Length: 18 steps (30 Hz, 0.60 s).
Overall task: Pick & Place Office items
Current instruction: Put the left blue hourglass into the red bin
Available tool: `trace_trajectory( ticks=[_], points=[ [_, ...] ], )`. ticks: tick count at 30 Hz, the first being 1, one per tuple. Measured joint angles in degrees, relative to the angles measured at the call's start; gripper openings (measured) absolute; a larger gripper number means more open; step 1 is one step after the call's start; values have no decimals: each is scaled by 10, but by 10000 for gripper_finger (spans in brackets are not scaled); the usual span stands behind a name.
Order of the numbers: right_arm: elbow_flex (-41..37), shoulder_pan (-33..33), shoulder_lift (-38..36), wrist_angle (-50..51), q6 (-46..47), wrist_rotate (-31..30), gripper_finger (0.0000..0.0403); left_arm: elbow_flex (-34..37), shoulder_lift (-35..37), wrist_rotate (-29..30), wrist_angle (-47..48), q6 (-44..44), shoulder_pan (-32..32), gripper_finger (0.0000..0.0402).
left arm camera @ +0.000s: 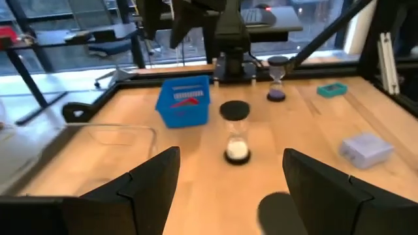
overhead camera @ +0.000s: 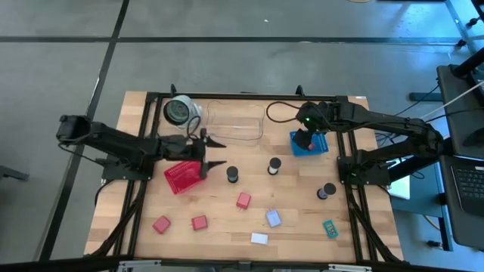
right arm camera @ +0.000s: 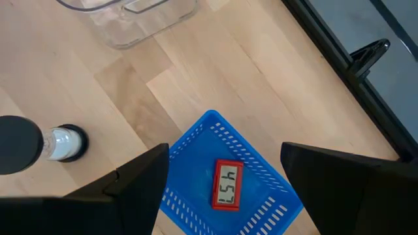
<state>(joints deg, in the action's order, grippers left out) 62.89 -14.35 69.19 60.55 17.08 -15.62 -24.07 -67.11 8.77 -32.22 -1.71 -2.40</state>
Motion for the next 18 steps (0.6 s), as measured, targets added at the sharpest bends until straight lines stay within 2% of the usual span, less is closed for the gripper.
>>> trace_trajectory(
  ticks=[8, 15, 18],
  points=[
    [0, 0, 0, 0, 0, 1, 296, -56, -106, -3, -4, 46, -34, 269],
    [0, 0, 0, 0, 1, 2, 296, -117, -157, -4, 89, 69, -68, 269],
    [0, 0, 0, 0, 1, 2, 296, -130, -168, 20, 122, 62, -78, 269]
  ],
)
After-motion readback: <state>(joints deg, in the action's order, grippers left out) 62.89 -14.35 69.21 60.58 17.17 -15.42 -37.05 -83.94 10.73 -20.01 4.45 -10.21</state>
